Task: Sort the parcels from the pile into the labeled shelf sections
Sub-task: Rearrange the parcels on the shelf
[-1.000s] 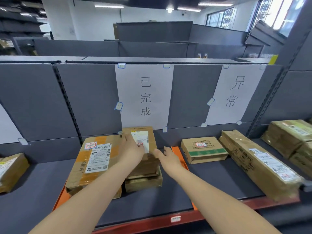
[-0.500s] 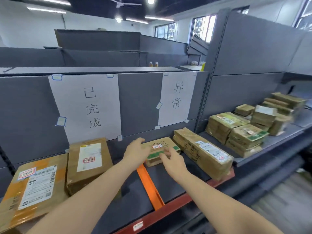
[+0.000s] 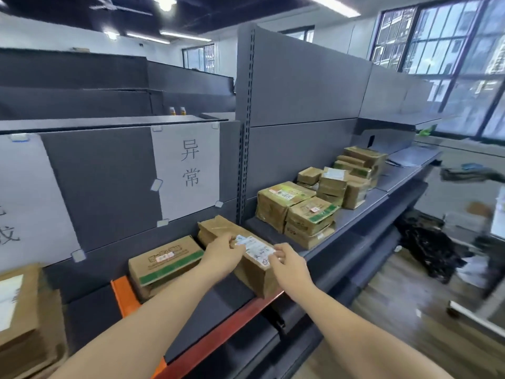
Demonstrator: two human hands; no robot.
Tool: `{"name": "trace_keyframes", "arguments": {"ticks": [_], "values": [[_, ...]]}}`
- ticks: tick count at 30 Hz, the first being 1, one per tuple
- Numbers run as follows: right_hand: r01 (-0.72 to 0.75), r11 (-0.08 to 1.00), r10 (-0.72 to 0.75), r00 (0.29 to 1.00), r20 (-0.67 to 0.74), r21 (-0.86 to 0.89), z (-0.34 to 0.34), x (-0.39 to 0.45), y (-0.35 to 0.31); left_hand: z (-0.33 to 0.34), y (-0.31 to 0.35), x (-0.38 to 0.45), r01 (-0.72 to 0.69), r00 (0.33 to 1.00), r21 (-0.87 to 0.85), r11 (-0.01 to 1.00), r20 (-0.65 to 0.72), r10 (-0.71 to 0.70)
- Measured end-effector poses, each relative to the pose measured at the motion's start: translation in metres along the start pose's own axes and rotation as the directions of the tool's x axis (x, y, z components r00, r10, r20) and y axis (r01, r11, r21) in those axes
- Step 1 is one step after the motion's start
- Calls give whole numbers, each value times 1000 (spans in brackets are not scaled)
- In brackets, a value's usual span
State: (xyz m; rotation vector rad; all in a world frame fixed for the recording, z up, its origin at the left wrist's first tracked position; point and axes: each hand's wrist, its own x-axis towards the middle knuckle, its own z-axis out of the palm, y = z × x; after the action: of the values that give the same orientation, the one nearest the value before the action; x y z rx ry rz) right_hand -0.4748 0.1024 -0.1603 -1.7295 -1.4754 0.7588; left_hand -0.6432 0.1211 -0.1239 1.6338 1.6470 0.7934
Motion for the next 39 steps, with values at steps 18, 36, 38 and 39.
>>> {"name": "trace_keyframes", "arguments": {"ticks": [18,36,38,39], "values": [[-7,1000,7,999,39,8,-174,86,108,186,132,62,-47,995,69,997,88,41],[-64,998,64,993,-95,5,-251,196,154,280,216,182,-233,956,3,972,181,229],[-82,997,83,989,-121,12,-260,215,157,289,226,201,-241,950,-12,970,204,238],[-90,996,91,987,-134,15,-264,223,158,293,230,210,-245,946,-18,969,213,244]]}}
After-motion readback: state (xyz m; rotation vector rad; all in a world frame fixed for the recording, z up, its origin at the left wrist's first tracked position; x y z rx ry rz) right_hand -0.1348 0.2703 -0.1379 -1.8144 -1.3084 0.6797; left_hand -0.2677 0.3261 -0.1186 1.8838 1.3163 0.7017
